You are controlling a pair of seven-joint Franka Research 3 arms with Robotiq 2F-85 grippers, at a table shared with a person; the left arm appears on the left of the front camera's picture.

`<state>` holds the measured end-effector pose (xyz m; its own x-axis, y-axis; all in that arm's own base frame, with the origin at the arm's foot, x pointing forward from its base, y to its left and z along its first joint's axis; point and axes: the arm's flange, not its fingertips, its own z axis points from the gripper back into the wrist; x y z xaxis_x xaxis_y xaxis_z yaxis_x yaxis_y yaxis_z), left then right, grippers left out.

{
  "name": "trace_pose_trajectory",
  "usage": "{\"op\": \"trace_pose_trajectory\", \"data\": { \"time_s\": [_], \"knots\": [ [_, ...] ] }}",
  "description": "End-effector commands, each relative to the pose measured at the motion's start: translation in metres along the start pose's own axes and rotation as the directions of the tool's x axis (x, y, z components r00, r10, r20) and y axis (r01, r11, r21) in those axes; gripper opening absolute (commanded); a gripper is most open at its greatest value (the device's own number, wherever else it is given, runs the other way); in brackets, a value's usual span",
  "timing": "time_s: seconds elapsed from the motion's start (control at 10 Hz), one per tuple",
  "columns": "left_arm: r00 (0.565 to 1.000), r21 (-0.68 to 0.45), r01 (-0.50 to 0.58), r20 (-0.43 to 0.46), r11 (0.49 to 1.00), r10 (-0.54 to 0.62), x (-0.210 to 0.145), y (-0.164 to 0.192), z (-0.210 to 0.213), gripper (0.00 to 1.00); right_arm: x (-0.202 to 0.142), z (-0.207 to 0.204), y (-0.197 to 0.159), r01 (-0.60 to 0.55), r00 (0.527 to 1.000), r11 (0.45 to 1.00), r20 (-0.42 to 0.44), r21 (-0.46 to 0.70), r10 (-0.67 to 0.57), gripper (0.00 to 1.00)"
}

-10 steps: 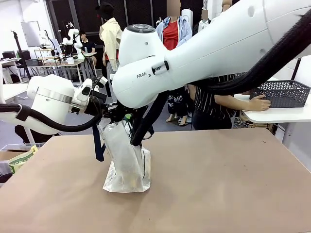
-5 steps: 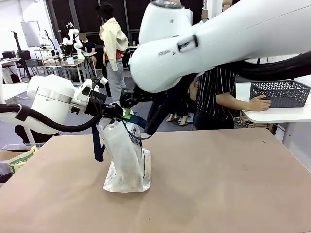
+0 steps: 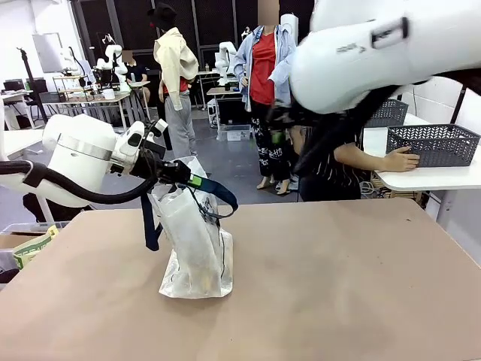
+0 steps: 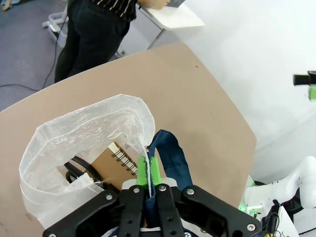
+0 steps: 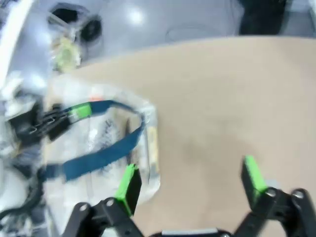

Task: Transfer purchased items from the store into the shopping bag.
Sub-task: Move the Reusable shopping bag to the right side of the table.

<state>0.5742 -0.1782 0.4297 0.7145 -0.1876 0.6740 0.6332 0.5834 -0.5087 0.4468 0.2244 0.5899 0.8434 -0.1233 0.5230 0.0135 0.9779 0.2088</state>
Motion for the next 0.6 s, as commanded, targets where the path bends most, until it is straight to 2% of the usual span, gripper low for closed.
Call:
{"op": "trace_pose_trajectory", "data": {
  "time_s": [0.0, 0.2, 0.3, 0.5],
  "knots": [
    [0.999, 0.035, -0.024, -0.029, 0.999, 0.025, 0.009, -0.002, -0.003, 0.0, 0.007, -0.012, -0.057, 0.166, 0.986, 0.983, 0.023, -0.072, -0.165, 1.0],
    [0.999, 0.068, -0.019, -0.033, 0.997, 0.022, 0.017, -0.005, -0.003, 0.0, 0.019, -0.02, -0.121, 0.321, 0.947, 0.94, 0.012, -0.115, -0.322, 1.0],
    [0.999, 0.112, -0.017, -0.036, 0.994, 0.021, 0.021, -0.007, -0.001, 0.0, 0.017, -0.033, -0.14, 0.381, 0.924, 0.919, 0.004, -0.098, -0.383, 1.0],
    [1.0, 0.19, 0.009, -0.015, 0.982, -0.007, 0.033, -0.017, 0.019, 0.0, 0.011, -0.082, -0.16, 0.421, 0.899, 0.904, -0.094, -0.077, -0.427, 1.0]
  ]
}}
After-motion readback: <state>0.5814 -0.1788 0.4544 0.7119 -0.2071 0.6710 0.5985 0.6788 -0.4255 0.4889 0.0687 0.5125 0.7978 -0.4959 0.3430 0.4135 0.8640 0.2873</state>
